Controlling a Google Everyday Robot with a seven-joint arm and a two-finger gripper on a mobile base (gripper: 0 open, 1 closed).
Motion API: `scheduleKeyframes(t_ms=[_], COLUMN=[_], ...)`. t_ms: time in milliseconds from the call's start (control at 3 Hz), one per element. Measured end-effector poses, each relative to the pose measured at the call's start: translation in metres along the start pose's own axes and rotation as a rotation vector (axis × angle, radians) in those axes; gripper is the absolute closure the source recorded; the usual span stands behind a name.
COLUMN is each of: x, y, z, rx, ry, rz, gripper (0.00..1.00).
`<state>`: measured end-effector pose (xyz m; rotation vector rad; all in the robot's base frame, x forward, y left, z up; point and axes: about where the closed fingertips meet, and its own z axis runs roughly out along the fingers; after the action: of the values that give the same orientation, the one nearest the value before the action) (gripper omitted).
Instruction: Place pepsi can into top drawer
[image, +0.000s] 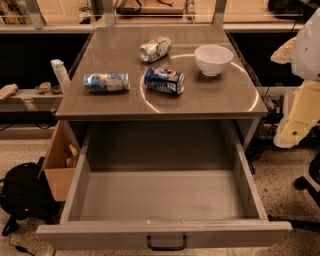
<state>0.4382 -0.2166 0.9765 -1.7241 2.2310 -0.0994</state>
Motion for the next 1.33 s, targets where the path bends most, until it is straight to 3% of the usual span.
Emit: scheduleKeyframes(t_ms=[333, 1333], x=[0.0, -0.058], y=[0.0, -0.033], z=[0.0, 0.014], rx=[0.0, 0.028], ry=[0.0, -0.141], rz=[0.0, -0.057], gripper=[0.0, 0.0])
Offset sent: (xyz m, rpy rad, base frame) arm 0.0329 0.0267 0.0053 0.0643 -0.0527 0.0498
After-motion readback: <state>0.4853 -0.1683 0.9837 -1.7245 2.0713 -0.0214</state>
